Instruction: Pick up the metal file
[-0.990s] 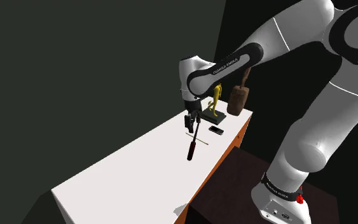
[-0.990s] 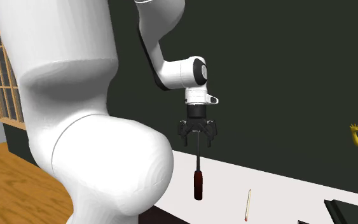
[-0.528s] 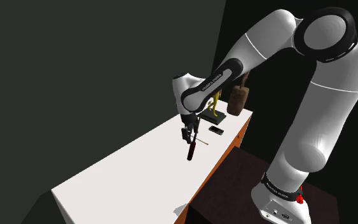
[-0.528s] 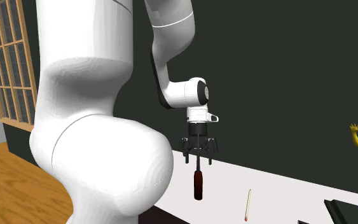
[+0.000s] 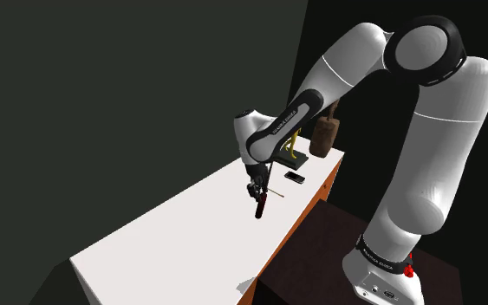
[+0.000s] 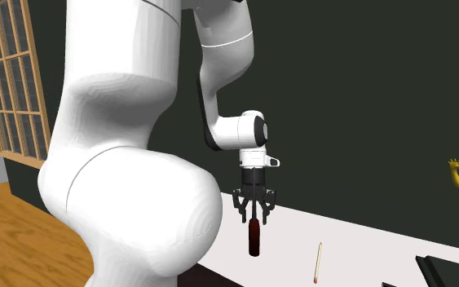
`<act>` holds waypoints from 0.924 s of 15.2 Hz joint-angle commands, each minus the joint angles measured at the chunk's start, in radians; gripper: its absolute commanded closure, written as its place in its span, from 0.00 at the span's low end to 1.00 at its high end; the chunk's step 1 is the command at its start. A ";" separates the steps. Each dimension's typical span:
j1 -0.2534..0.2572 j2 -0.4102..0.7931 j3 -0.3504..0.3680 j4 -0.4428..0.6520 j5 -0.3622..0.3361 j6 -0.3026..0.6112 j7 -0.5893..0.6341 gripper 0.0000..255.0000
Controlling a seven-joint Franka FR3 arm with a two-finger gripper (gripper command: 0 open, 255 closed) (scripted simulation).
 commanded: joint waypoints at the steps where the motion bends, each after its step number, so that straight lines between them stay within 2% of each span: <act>1: 0.000 0.003 0.000 0.000 -0.001 0.003 0.002 1.00; 9: 0.000 0.002 0.000 0.000 -0.001 0.002 0.001 1.00; 14: 0.000 -0.059 0.004 0.006 0.019 -0.063 -0.019 1.00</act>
